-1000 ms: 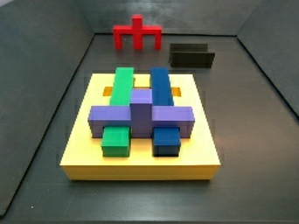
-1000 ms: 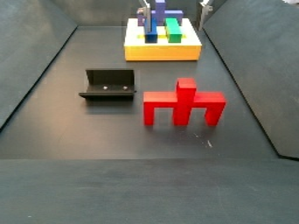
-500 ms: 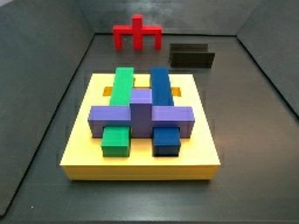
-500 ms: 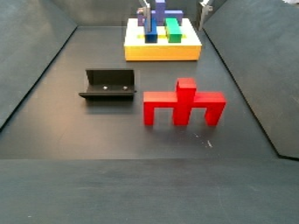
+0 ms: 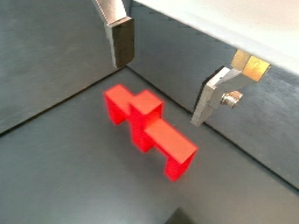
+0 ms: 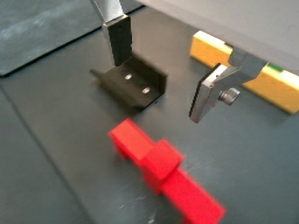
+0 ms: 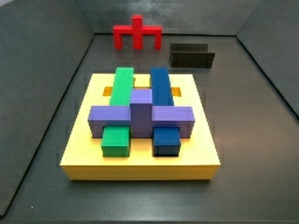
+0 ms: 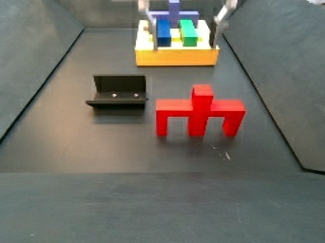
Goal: Pick up the red object. Move up. Move to above the board. Insert the red object.
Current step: Pick up the red object.
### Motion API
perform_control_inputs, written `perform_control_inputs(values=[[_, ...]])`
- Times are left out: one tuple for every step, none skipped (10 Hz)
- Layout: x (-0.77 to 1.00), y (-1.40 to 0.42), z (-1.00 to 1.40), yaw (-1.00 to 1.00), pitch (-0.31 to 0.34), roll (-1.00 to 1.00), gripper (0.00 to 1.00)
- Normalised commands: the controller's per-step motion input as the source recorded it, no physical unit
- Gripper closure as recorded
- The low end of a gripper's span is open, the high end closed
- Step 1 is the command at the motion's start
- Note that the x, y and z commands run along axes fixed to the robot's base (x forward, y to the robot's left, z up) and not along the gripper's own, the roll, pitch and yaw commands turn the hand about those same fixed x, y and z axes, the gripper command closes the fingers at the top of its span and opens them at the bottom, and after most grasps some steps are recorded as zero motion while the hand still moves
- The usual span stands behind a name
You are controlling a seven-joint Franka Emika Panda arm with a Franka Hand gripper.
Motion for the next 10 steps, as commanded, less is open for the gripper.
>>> perform_control_inputs(values=[[0.02,-0.05,-0.84,0.08,-0.120,-0.10,0.00],[-0.22,-0.03,-1.00,0.00,-0.140,0.00,0.00],[-0.56,0.00,-0.83,0.00,-0.164,0.00,0.00],[-0.49,0.00,-0.65,0.00,-0.111,0.02,0.00],[-0.41,0.18,-0.52,-0.03,-0.034,0.01,0.00],[-0.22,0.26,-0.26,-0.12,0.000,0.00,0.00],[0.20,0.29,-0.31,-0.07,0.000,-0.03,0.00],[0.20,0.19,-0.30,-0.07,0.000,-0.01,0.00],[0.00,0.00,-0.17,-0.10,0.000,-0.06,0.00],[0.00,0.00,-0.11,-0.14,0.000,-0.05,0.00]])
